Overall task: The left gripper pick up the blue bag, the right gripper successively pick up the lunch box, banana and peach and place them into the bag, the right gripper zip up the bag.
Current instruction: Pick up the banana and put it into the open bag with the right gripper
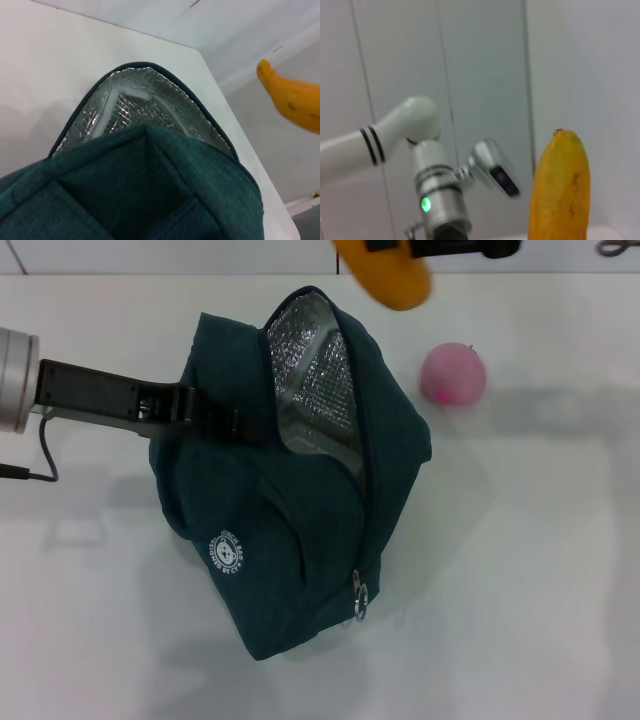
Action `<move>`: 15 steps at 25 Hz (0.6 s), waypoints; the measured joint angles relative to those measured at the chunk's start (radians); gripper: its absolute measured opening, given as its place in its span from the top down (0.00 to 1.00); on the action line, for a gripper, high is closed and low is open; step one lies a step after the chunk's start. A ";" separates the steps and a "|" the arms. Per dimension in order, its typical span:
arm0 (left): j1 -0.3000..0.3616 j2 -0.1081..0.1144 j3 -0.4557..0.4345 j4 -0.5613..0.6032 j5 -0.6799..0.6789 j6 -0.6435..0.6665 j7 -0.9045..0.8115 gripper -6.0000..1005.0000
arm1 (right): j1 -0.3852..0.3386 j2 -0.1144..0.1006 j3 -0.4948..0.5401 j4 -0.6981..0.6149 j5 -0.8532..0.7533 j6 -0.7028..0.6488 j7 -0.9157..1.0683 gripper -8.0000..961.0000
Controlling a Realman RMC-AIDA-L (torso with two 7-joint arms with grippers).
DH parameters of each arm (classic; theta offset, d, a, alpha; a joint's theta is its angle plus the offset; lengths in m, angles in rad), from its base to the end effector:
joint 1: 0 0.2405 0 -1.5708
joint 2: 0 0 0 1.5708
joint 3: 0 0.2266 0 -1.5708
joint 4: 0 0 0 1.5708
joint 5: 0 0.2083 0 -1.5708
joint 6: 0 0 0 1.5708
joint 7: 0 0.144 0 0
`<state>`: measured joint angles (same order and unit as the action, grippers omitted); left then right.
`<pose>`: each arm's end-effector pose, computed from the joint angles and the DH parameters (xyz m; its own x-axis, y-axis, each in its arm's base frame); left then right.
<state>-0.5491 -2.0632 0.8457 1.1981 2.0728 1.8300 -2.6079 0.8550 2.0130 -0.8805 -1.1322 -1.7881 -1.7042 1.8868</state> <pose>-0.1684 0.3166 0.0729 0.4047 0.8817 0.2426 0.8815 -0.4468 0.1530 0.0377 0.3644 0.0911 0.8567 -0.0393 -0.5144 -0.0884 -0.9935 -0.0713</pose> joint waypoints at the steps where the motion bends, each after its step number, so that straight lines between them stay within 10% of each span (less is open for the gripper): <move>1: 0.000 0.000 0.000 0.000 0.000 0.000 -0.001 0.95 | 0.001 -0.001 -0.005 0.037 0.030 0.005 -0.037 0.56; 15: -0.004 -0.003 0.002 0.000 -0.003 0.000 -0.001 0.95 | 0.012 0.004 -0.013 0.484 0.284 0.066 -0.392 0.56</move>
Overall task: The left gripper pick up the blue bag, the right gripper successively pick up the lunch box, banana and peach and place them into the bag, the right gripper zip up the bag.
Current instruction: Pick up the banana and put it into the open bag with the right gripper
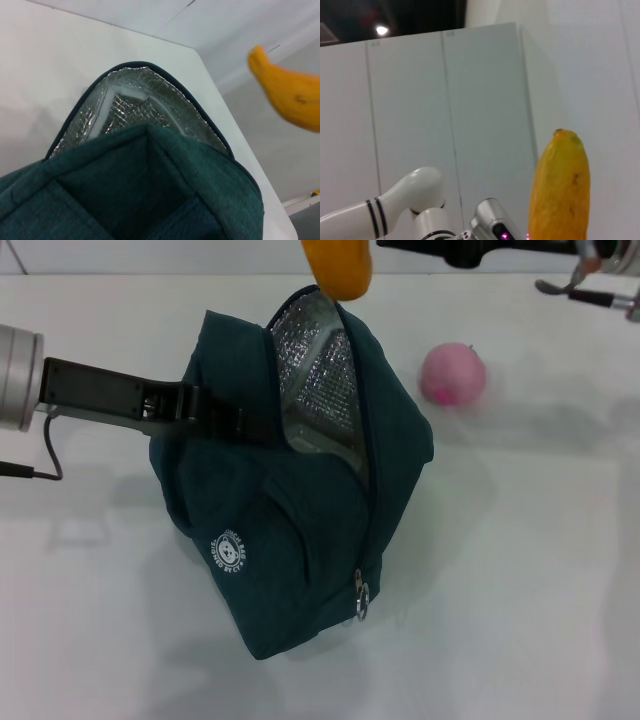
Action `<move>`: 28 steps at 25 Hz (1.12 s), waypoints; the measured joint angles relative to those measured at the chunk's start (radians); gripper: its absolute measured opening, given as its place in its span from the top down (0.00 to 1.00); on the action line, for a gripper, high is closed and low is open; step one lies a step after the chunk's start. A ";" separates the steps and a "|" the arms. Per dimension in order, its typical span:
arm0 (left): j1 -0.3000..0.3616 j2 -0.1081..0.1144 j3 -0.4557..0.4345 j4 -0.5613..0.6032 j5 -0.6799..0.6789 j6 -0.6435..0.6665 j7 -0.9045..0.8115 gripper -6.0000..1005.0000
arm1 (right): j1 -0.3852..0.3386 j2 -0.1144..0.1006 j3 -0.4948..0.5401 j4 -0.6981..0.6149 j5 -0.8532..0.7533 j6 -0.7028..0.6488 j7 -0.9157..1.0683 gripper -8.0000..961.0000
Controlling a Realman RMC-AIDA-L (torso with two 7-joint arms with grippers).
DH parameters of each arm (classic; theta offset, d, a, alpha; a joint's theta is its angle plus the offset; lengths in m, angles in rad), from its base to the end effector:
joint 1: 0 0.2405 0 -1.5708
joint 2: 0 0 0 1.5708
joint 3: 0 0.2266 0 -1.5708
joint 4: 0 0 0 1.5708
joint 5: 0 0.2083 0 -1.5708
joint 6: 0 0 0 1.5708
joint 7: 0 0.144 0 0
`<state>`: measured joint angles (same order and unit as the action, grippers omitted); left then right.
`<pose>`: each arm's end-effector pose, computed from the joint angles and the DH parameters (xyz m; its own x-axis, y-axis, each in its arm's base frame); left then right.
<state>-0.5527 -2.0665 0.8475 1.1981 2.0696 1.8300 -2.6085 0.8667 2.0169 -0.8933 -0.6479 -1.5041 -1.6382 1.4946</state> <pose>-0.1662 0.3168 0.0718 0.4080 0.8803 0.2422 0.8784 -0.4508 0.1587 0.0684 0.3727 0.0482 0.6490 -0.0658 -0.7579 -0.1135 -0.9935 -0.0109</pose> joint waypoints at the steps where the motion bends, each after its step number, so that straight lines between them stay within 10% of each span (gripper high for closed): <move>1: 0.000 -0.001 -0.001 0.000 0.000 0.000 0.000 0.95 | 0.002 0.001 0.000 0.018 0.000 0.003 -0.011 0.56; 28: 0.014 -0.010 -0.004 0.000 0.000 -0.003 0.010 0.95 | -0.001 0.009 -0.145 0.244 0.008 0.153 -0.126 0.54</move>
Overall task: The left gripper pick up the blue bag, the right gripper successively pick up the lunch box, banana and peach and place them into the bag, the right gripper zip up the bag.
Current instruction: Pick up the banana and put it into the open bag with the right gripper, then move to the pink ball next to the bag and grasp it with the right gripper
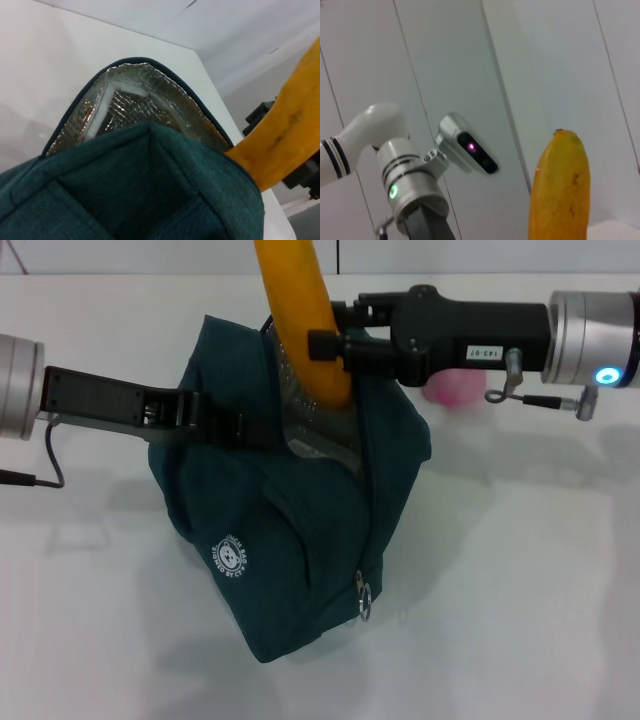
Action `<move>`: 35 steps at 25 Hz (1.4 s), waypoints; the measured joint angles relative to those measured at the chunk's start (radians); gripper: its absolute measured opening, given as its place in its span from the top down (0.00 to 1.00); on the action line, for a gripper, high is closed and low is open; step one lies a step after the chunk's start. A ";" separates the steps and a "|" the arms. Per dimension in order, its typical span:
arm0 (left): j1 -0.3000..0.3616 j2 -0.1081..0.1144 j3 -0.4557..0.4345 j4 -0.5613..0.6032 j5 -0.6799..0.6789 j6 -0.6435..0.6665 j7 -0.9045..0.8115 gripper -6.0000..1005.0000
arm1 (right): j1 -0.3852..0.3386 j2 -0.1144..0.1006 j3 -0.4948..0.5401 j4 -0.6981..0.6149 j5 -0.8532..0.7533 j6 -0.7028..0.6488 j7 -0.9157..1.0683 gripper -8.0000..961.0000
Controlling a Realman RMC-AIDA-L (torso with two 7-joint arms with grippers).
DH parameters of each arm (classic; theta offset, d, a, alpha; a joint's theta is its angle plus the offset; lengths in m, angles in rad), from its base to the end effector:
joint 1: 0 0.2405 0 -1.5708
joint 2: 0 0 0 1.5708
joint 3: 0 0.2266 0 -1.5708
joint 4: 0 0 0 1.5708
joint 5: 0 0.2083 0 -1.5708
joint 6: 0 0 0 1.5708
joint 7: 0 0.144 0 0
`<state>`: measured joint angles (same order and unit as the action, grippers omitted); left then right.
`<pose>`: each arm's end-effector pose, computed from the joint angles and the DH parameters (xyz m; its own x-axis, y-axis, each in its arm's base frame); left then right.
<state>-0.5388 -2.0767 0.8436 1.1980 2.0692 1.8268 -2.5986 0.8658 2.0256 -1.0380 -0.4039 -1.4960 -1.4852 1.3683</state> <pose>-0.1694 0.3142 0.0693 0.3995 0.8823 0.2488 0.8801 -0.4451 0.1653 0.1077 0.3671 -0.0130 0.7153 -0.2062 -0.6677 -0.2527 -0.9671 0.0279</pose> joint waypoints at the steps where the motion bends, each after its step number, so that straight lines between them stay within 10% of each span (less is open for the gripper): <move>1: 0.001 0.001 0.000 0.000 0.000 0.000 0.000 0.95 | -0.001 -0.001 -0.005 0.000 0.000 0.003 0.000 0.54; 19: 0.011 0.002 -0.003 0.002 -0.004 0.000 -0.001 0.95 | -0.034 0.001 -0.028 -0.036 0.008 0.010 -0.031 0.52; 21: 0.012 0.003 -0.003 0.003 -0.011 0.000 -0.002 0.95 | -0.035 0.001 -0.026 -0.036 0.008 0.010 -0.036 0.34; 35: 0.024 0.009 -0.027 0.000 -0.014 -0.001 -0.001 0.95 | -0.097 -0.011 -0.014 -0.094 0.095 0.032 -0.046 0.28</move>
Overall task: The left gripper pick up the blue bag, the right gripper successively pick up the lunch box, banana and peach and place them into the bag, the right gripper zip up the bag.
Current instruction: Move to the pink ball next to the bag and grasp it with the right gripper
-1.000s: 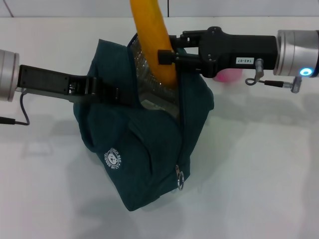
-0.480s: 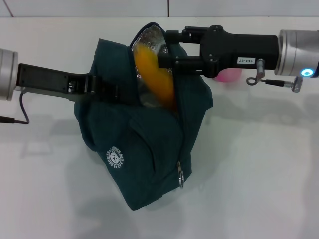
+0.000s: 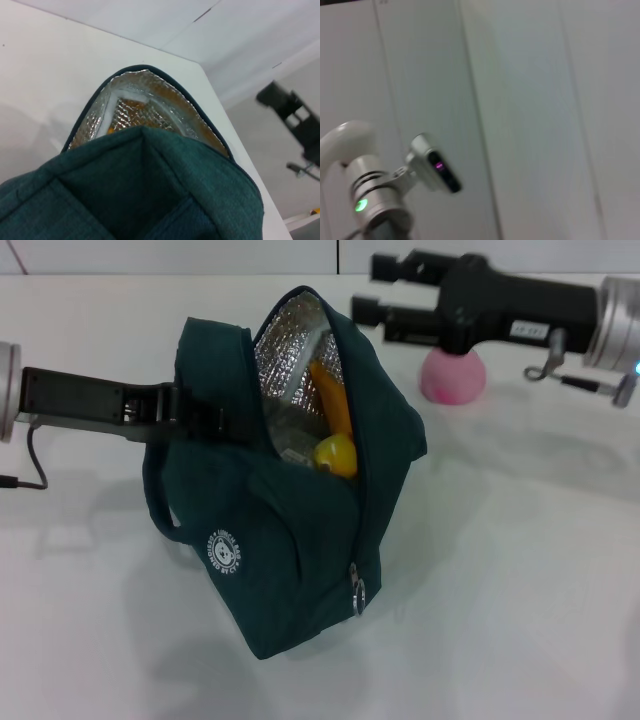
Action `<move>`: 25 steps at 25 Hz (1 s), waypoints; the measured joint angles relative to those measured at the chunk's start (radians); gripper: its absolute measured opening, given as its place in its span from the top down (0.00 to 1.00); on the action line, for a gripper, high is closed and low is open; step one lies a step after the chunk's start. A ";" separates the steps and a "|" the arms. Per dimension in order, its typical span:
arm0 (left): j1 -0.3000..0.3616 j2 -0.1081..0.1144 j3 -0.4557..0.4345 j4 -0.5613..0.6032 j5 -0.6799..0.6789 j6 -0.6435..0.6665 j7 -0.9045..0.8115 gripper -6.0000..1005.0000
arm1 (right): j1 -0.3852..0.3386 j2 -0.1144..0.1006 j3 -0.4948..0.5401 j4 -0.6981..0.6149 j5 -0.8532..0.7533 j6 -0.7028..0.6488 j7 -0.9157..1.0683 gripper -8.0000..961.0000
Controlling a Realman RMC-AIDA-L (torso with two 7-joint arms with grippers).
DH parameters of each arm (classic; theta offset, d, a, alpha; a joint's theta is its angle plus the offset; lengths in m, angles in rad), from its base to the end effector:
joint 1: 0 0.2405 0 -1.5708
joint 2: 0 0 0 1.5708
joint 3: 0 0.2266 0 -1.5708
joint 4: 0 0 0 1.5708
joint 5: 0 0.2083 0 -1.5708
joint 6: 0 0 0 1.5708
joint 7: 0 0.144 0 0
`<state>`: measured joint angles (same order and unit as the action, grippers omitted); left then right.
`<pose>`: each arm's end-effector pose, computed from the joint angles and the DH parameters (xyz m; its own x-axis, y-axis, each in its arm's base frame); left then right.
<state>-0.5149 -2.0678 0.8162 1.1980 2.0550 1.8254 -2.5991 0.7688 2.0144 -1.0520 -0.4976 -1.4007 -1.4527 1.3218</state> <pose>-0.1784 0.3124 0.0770 0.3661 0.8871 0.2812 0.8913 -0.4211 0.1679 0.1237 0.3725 0.0104 0.6818 -0.1252 -0.7207 -0.2786 -0.9554 -0.0975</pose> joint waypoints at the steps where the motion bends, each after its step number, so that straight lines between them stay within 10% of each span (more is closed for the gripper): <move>1: 0.002 0.000 0.000 0.000 0.000 0.001 0.000 0.95 | -0.012 -0.001 0.001 -0.019 0.003 0.019 0.004 0.28; 25: 0.016 -0.009 0.008 0.000 -0.004 0.008 0.016 0.95 | -0.081 0.000 -0.014 0.047 -0.074 0.511 -0.059 0.22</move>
<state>-0.4986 -2.0769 0.8238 1.1980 2.0508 1.8332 -2.5828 0.6880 2.0146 -1.0659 -0.4505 -1.4746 -0.9414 1.2624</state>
